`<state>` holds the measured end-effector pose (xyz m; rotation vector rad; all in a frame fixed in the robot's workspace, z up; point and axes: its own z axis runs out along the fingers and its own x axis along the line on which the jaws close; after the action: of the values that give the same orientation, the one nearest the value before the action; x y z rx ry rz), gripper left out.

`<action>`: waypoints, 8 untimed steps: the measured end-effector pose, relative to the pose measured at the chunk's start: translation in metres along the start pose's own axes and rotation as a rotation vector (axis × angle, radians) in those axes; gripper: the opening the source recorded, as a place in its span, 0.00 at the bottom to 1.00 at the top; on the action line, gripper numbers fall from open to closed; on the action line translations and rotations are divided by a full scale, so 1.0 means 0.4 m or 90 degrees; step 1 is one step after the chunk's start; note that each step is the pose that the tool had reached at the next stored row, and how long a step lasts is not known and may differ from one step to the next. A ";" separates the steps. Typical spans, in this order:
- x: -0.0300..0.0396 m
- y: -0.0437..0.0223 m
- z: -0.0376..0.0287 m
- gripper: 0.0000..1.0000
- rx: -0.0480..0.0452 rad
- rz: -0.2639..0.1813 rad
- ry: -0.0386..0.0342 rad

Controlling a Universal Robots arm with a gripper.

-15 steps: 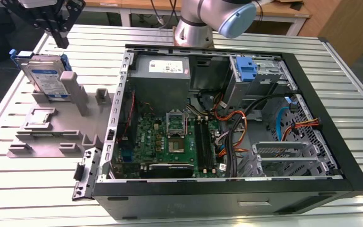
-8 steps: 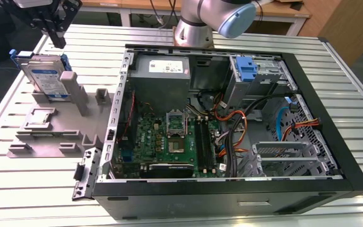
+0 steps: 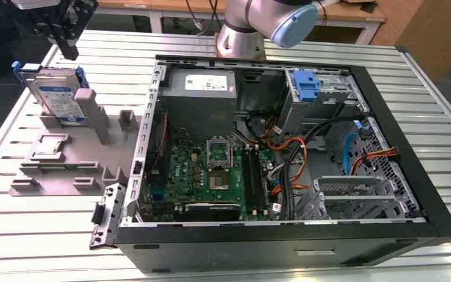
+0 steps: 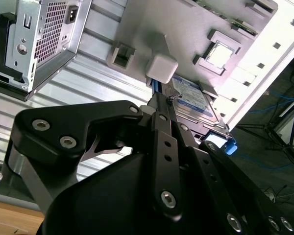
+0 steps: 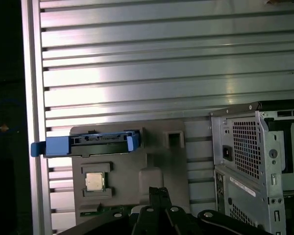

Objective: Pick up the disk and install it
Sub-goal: 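Reach for the disk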

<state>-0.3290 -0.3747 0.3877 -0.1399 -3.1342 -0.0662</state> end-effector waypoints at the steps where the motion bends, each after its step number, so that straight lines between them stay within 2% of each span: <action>1: 0.001 0.000 0.000 0.10 0.0000 0.000 -0.0001; 8: 0.010 -0.001 0.000 0.10 0.0000 0.000 0.0000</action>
<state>-0.3330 -0.3747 0.3877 -0.1400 -3.1342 -0.0662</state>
